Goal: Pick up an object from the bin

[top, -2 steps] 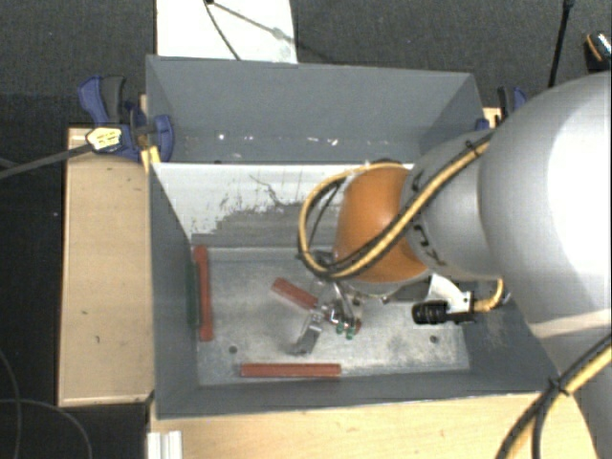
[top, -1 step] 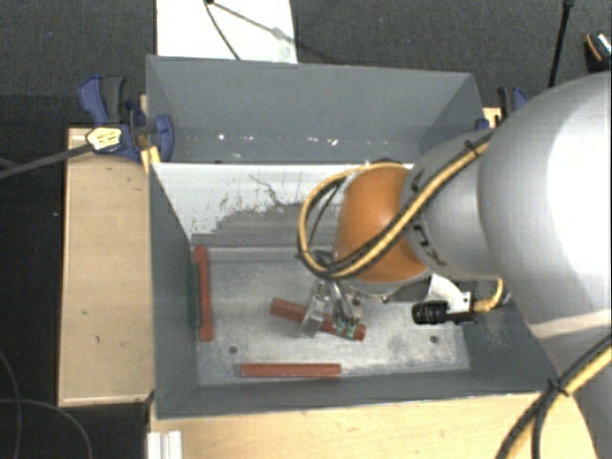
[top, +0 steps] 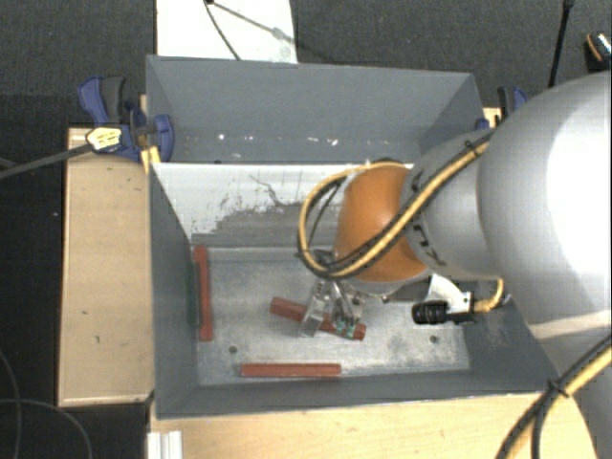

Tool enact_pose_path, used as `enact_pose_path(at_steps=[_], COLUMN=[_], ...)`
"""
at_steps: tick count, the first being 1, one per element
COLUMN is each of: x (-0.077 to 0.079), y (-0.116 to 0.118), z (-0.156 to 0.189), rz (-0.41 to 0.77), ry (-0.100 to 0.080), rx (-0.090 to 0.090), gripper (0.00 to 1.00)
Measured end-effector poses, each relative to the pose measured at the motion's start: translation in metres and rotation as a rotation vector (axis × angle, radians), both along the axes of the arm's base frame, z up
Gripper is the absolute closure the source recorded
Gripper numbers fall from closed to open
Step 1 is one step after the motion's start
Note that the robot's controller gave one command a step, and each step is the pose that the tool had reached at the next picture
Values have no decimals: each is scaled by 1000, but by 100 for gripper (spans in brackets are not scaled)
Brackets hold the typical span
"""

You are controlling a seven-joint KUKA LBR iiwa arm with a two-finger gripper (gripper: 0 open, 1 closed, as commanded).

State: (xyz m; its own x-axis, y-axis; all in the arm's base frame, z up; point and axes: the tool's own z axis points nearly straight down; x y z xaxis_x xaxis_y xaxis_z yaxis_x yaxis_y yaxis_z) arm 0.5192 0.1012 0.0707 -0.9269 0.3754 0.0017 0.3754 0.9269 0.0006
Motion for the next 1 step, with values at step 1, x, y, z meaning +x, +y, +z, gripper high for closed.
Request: enact_pose_path(at_steps=[1], x=[2], y=[0], z=[67], rz=[3], ry=[-9], rx=[1], gripper=[100])
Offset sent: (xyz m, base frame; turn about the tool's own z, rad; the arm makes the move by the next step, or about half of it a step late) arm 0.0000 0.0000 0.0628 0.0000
